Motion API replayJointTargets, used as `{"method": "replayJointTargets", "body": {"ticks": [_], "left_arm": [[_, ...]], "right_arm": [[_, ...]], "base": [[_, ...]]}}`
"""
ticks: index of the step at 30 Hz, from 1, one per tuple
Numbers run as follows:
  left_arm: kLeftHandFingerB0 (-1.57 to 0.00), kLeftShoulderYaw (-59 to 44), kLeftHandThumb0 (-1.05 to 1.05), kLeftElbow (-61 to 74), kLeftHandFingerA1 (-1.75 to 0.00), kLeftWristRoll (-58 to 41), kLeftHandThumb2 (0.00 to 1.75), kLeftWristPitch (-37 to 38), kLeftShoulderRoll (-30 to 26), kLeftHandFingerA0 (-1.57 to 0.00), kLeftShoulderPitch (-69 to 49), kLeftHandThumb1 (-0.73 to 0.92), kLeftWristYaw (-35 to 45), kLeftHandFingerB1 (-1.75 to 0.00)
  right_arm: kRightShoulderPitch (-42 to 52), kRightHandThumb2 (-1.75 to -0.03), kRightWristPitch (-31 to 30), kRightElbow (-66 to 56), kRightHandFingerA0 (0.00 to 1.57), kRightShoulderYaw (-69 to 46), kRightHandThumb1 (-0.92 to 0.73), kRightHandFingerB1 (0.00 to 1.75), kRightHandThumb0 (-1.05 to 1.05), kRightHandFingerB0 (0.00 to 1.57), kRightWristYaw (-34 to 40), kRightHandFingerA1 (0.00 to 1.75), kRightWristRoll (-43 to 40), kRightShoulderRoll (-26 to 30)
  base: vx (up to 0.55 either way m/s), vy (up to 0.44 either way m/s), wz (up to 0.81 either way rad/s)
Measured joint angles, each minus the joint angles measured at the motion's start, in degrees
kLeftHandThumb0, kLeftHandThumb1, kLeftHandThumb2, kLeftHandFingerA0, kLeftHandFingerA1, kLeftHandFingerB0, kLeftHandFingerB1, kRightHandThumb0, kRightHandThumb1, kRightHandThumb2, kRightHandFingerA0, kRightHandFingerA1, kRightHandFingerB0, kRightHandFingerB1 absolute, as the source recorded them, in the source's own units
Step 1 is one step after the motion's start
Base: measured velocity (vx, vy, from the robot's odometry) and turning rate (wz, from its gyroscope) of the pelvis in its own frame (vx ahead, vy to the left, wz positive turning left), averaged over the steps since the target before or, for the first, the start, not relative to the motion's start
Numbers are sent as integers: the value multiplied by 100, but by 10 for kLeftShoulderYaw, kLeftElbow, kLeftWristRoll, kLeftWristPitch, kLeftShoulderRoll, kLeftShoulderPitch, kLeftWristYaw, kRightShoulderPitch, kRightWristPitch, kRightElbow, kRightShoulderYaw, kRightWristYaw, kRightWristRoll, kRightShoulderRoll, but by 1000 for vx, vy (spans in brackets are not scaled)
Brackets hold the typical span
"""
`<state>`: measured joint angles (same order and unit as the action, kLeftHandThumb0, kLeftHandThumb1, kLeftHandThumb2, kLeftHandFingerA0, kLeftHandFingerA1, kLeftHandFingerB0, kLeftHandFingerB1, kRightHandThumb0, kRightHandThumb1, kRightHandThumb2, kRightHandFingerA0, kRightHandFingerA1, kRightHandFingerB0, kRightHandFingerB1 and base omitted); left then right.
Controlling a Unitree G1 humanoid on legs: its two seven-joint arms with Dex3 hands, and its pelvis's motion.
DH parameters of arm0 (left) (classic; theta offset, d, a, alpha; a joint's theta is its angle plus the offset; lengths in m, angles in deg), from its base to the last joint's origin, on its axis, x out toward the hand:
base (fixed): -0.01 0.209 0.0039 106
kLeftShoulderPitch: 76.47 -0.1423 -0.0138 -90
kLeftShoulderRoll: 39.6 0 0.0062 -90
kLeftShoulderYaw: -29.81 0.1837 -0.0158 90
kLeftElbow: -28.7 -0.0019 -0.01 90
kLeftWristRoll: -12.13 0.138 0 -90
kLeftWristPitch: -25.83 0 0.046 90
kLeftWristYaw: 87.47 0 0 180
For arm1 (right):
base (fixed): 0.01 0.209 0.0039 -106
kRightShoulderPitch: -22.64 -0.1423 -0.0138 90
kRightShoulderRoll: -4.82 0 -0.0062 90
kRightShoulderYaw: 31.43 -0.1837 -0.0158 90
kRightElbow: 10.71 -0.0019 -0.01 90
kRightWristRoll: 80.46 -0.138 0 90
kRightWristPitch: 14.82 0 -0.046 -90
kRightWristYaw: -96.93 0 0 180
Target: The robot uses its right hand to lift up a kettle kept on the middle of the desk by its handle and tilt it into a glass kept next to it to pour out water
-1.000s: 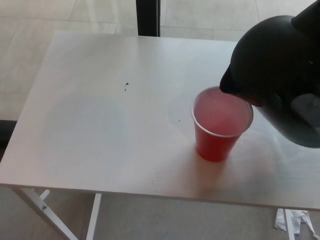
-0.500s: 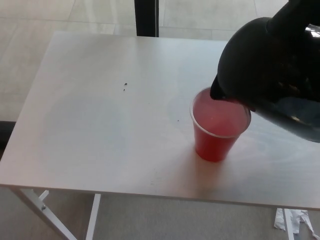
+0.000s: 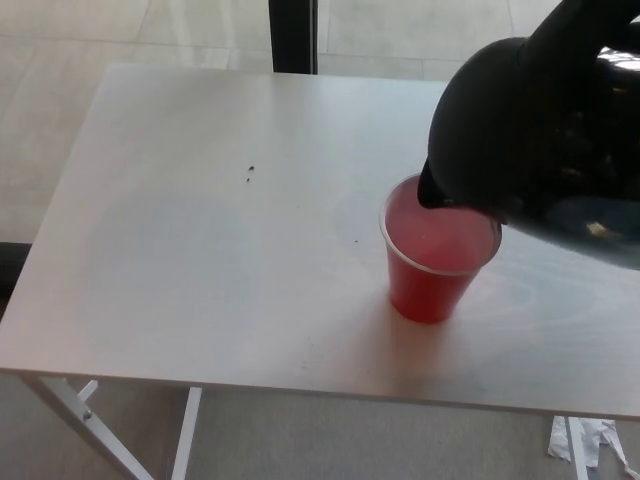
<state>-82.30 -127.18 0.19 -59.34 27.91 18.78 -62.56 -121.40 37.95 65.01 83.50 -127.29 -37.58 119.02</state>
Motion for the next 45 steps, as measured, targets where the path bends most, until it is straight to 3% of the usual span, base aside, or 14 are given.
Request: {"method": "replayJointTargets", "body": {"ticks": [8,9,10,11,12,15,20,21,22,39,41,42,43,45], "left_arm": [[-36,3,-78,0,-56,1,64,0,0,-49,2,83,0,-52],[-37,3,-79,0,-56,1,64,0,0,-49,3,83,0,-51],[-37,3,-79,0,-56,1,64,0,0,-49,3,83,0,-51],[-38,3,-78,0,-55,1,65,0,0,-49,3,83,0,-51],[-38,3,-78,0,-55,1,65,0,-1,-49,4,83,0,-51],[-36,4,-78,0,-55,2,65,0,-1,-48,4,84,0,-51],[-36,3,-80,-1,-58,2,64,0,-1,-48,7,82,0,-53],[-32,3,-79,-1,-64,2,105,0,-1,-43,8,66,0,-59],[-36,3,-80,-1,-56,2,65,0,-1,-48,8,83,1,-51],[-37,3,-79,-3,-56,3,64,0,-1,-51,9,83,0,-51],[-36,4,-78,-3,-55,4,65,0,-1,-48,9,84,0,-50],[-37,4,-79,-3,-55,4,65,0,-1,-50,9,83,0,-50],[-35,4,-80,-3,-56,4,65,0,-1,-48,9,83,0,-51],[-36,4,-81,-3,-56,4,65,0,-1,-49,8,84,0,-52]], "right_arm": [[10,-93,30,-18,93,-6,-50,169,-34,70,1,175,4,-14],[12,-97,35,-23,92,-4,-47,155,-33,77,1,175,6,-17],[15,-105,42,-28,118,-3,-45,107,-39,83,1,132,7,-17],[17,-105,47,-32,118,-2,-47,106,-39,85,2,131,9,-18],[20,-89,52,-38,93,-1,-60,121,-34,79,2,169,11,-19],[26,-93,63,-49,113,2,-55,137,-35,75,1,173,15,-24],[32,-93,78,-66,93,19,-56,130,-36,78,-5,171,28,-34],[32,-98,80,-68,95,21,-56,130,-35,80,-7,172,31,-34],[31,-103,82,-72,101,26,-57,140,-34,83,-12,175,39,-35],[29,-106,110,-79,104,17,-52,147,-33,86,-42,175,80,-63],[29,-105,116,-77,124,13,-46,118,-43,97,-44,138,81,-64],[29,-93,118,-77,99,12,-52,139,-36,78,-45,175,82,-65],[29,-93,119,-77,118,11,-51,124,-34,77,-46,167,82,-66],[29,-87,123,-77,95,9,-55,115,-36,76,-49,175,84,-67]], "base": [[0,0,0],[0,0,0],[0,0,0],[0,0,0],[0,0,0],[0,0,0],[0,0,0],[0,0,0],[0,0,0],[0,0,0],[0,0,0],[0,0,0],[0,0,0],[0,0,0]]}}
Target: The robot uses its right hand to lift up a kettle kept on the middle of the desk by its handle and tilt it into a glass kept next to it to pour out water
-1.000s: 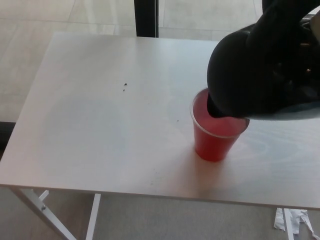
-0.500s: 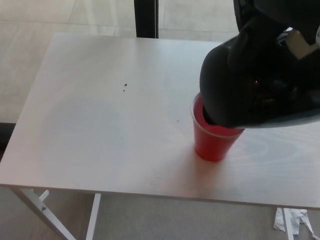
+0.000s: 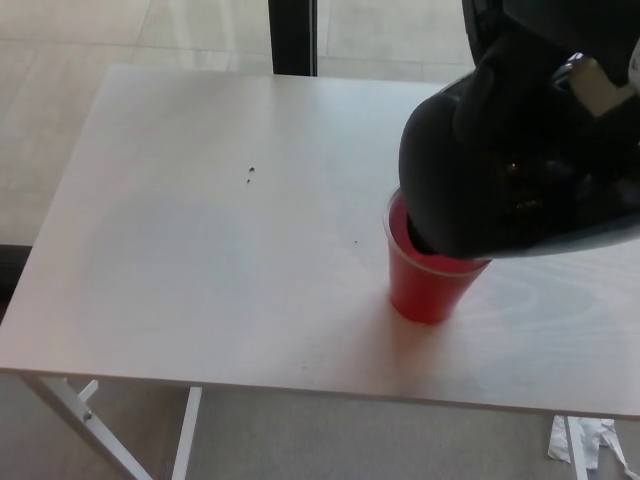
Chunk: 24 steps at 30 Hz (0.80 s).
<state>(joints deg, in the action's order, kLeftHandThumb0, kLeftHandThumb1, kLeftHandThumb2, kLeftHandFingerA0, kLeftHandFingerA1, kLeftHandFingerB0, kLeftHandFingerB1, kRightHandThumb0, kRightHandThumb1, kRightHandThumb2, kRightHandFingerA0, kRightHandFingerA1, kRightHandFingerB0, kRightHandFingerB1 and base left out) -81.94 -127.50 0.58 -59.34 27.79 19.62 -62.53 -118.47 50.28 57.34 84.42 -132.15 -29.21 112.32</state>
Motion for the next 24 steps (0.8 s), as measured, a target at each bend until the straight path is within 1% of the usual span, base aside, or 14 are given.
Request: {"method": "replayJointTargets", "body": {"ticks": [3,6,8,9,12,14,16,17,18,19,20,22,23,24], "left_arm": [[-38,0,-81,0,-55,1,65,0,0,-50,-1,83,0,-51],[-36,0,-78,0,-55,2,65,0,0,-48,-2,84,0,-50],[-38,0,-79,1,-55,2,65,0,0,-49,-2,84,0,-50],[-37,0,-79,1,-56,2,64,0,0,-50,-2,83,0,-51],[-35,-1,-81,1,-57,1,64,0,0,-50,-3,83,0,-51],[-38,-2,-79,1,-55,1,65,0,0,-51,-4,83,0,-51],[-37,-2,-78,1,-55,1,65,0,0,-50,-6,85,-1,-51],[-37,-1,-79,1,-55,2,65,0,-1,-50,-7,85,-1,-51],[-36,-1,-79,1,-54,2,65,0,-1,-49,-8,85,-1,-50],[-32,-1,-80,1,-62,2,106,0,-1,-44,-8,67,-1,-58],[-34,-1,-80,1,-55,2,65,0,-1,-49,-9,84,-1,-50],[-36,-1,-79,1,-56,2,64,0,-1,-50,-9,84,-1,-52],[-36,-1,-81,1,-57,2,64,0,-1,-50,-9,84,-1,-52],[-38,-1,-82,1,-55,2,65,0,-1,-53,-10,83,-1,-51]], "right_arm": [[0,-95,6,5,114,-5,-52,121,-28,78,-2,169,0,-3],[1,-87,9,9,96,-10,-55,126,-36,77,-5,175,1,-6],[1,-94,11,10,113,-14,-54,125,-32,77,-7,168,2,-7],[1,-94,12,11,102,-15,-50,141,-36,83,-7,175,2,-8],[4,-85,16,15,93,-21,-59,141,-34,70,-6,175,3,-11],[4,-85,16,21,93,-26,-60,166,-33,68,-8,175,4,-11],[2,-85,15,43,92,-40,-60,163,-34,69,-8,175,4,-11],[0,-86,14,56,86,-47,-63,135,-35,70,-7,168,4,-10],[-1,-93,14,67,89,-54,-61,141,-33,73,-6,174,4,-10],[-2,-94,14,74,89,-58,-63,142,-32,74,-4,175,4,-9],[-3,-91,14,91,85,-69,-68,133,-30,71,0,174,4,-8],[-3,-90,14,113,89,-87,-67,135,-30,73,8,175,3,-7],[-3,-80,13,127,104,-101,-65,127,-28,75,15,172,1,-6],[-3,-99,13,143,116,-121,-52,117,-42,90,24,134,-2,-5]], "base": [[0,0,0],[0,0,0],[0,0,0],[0,0,0],[0,0,0],[0,0,0],[0,0,0],[0,0,0],[0,0,0],[0,0,0],[0,0,0],[0,0,0],[0,0,0],[0,0,0]]}}
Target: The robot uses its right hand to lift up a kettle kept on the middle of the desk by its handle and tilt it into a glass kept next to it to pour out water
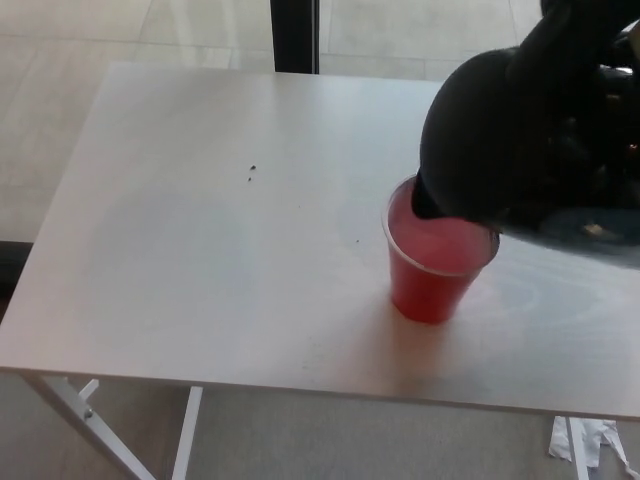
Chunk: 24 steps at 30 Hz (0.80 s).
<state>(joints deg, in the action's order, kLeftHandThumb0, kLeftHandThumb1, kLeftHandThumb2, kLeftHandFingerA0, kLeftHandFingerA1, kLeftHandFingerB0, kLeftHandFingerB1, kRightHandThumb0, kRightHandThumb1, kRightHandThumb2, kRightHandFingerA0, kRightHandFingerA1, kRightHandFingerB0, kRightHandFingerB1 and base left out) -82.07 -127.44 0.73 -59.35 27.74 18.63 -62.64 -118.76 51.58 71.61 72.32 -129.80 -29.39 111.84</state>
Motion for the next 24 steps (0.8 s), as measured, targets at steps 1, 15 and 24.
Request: {"method": "replayJointTargets", "body": {"ticks": [1,15,24], "left_arm": [[-38,0,-82,0,-55,0,65,0,0,-53,0,83,0,-51],[-36,-2,-82,-4,-58,0,65,1,0,-50,-13,84,-1,-53],[-35,-1,-80,-3,-56,0,65,4,2,-51,-24,86,-2,-52]], "right_arm": [[0,-99,0,5,116,-7,-52,117,-42,90,2,134,-1,0],[55,-114,-45,12,98,-138,-49,150,-23,84,33,175,-35,14],[136,-125,-56,-12,86,-227,-32,140,-17,87,67,172,-87,-4]], "base": [[0,0,0],[0,0,0],[0,0,0]]}}
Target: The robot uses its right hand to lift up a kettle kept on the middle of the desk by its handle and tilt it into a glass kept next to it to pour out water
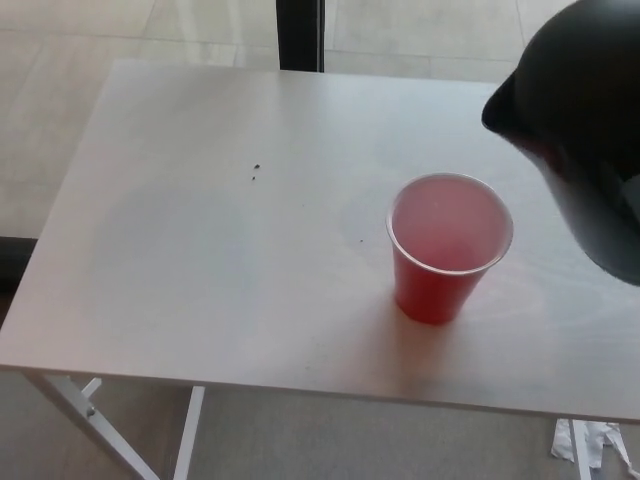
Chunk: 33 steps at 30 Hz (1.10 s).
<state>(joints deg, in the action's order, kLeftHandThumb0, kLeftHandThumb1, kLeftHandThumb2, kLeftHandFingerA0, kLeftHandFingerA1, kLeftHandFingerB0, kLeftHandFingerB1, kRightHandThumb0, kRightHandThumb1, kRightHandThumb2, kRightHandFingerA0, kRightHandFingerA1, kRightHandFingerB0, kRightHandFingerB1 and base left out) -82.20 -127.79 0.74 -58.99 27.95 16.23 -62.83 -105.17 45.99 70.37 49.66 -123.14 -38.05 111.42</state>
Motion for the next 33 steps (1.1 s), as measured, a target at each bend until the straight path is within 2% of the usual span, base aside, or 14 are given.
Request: {"method": "replayJointTargets", "body": {"ticks": [2,3,6,7,10,11,12,15,20,22,23,25,26,33], "left_arm": [[-35,0,-82,-1,-57,0,65,0,0,-51,0,84,0,-53],[-35,0,-80,-2,-58,0,65,0,1,-51,1,86,0,-52],[-34,0,-82,-4,-58,0,65,0,1,-50,1,85,0,-53],[-35,0,-81,-4,-57,0,65,0,1,-50,1,85,0,-52],[-35,0,-82,-5,-56,0,65,0,2,-50,0,85,0,-51],[-36,0,-83,-6,-56,0,65,0,2,-51,0,85,0,-51],[-36,0,-82,-7,-58,0,65,0,3,-52,0,83,0,-53],[-34,0,-79,-11,-57,0,65,0,3,-51,0,87,0,-52],[-35,0,-80,-13,-56,0,65,0,4,-49,0,85,0,-51],[-35,0,-80,-15,-56,0,65,0,4,-51,-1,85,0,-51],[-35,-1,-80,-15,-57,0,65,0,4,-51,-1,85,0,-52],[-35,-1,-80,-16,-56,0,65,0,4,-51,-1,86,0,-52],[-35,-1,-80,-16,-57,0,65,0,4,-51,-1,86,0,-53],[-34,-1,-80,-17,-57,0,65,0,4,-52,0,87,0,-52]], "right_arm": [[12,-122,-5,0,86,-24,-32,144,-19,85,9,174,-14,-22],[19,-108,-10,0,91,-39,-40,162,-15,74,15,175,-22,-37],[37,-113,-20,1,93,-79,-37,162,-19,74,30,175,-44,-73],[44,-109,-25,1,91,-93,-39,143,-21,79,35,175,-51,-86],[70,-94,-36,1,87,-124,-50,133,-24,72,53,175,-69,-122],[76,-90,-42,1,84,-129,-56,118,-22,61,58,171,-71,-130],[80,-103,-47,1,83,-133,-58,133,-16,64,63,175,-73,-138],[90,-88,-62,-4,89,-151,-68,154,-16,60,85,175,-80,-164],[91,-86,-96,9,92,-183,-70,144,-15,56,118,175,-93,-196],[91,-97,-109,19,97,-198,-64,161,-18,61,134,175,-99,-206],[91,-111,-112,22,97,-204,-55,170,-14,67,139,175,-103,-210],[96,-122,-115,37,98,-225,-47,172,-14,73,152,175,-121,-217],[99,-120,-114,42,124,-232,-44,134,-27,107,154,145,-127,-218],[120,-121,-99,74,130,-276,-43,132,-18,107,170,148,-183,-228]], "base": [[0,0,0],[0,0,0],[0,0,0],[0,0,0],[0,0,0],[0,0,0],[0,0,0],[0,0,0],[0,0,0],[0,0,0],[0,0,0],[0,0,0],[0,0,0],[0,0,0]]}}
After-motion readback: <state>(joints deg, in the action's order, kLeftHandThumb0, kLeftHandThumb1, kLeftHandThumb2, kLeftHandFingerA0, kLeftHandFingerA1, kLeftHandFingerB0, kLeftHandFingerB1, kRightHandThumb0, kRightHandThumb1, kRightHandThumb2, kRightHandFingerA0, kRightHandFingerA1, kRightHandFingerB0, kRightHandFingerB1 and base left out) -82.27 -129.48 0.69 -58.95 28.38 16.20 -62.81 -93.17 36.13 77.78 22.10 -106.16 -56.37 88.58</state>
